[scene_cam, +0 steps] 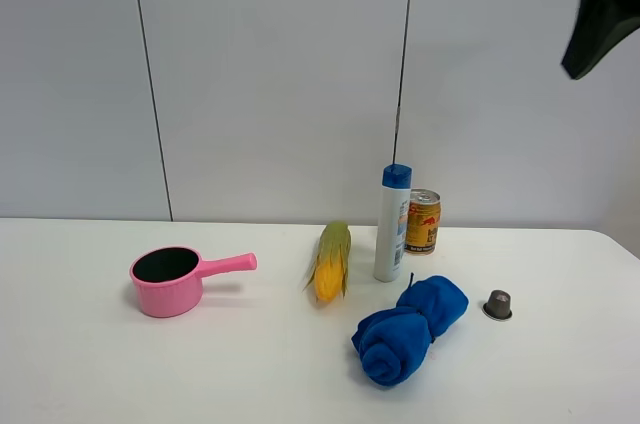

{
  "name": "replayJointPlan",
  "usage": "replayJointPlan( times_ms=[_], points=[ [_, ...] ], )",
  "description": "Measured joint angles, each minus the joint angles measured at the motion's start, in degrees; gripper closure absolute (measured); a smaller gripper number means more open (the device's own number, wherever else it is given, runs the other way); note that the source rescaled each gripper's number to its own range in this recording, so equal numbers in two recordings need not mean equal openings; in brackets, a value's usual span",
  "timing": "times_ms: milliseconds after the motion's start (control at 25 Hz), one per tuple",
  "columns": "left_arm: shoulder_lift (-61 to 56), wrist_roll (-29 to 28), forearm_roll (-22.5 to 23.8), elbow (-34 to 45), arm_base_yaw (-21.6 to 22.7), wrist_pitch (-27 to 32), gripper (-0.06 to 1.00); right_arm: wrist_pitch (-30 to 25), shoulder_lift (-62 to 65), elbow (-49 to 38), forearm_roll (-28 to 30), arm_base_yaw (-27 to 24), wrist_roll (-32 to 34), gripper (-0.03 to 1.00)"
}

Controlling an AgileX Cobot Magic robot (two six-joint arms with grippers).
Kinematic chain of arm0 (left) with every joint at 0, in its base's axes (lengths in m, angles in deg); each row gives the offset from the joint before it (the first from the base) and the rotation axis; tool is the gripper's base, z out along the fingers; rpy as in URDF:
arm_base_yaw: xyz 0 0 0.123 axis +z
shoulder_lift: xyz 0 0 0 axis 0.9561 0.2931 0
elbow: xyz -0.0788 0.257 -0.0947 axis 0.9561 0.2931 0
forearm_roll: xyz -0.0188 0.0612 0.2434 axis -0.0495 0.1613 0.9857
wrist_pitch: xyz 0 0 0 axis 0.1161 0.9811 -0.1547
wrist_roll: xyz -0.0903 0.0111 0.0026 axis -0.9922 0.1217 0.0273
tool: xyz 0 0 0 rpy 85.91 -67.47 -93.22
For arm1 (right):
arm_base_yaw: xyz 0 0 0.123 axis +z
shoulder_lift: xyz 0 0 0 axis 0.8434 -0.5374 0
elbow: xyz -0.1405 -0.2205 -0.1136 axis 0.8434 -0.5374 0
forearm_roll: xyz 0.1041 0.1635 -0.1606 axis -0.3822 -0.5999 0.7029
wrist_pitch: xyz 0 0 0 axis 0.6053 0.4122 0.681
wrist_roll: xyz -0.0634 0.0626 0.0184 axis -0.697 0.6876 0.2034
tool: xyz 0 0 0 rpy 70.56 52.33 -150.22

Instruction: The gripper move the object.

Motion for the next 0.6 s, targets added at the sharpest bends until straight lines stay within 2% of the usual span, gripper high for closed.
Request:
replayJointPlan(
  times_ms=[200, 440, 600],
  points=[
    [0.00, 0.00, 0.00, 0.00, 0.00, 0.00, -0.06, -2.36, 8.13, -3.23, 0.65, -5.73, -1.32, -0.02],
    [0.00, 0.00, 0.00, 0.00, 0.00, 0.00, -0.06, -0.83, 22.46, -19.96, 0.82, -13.53, -3.12, -0.02],
    [0.00, 0.00, 0.00, 0.00, 0.00, 0.00, -0.06, 0.14, 32.97, -30.50, -0.35, -14.85, -3.49, -0.02]
  ],
)
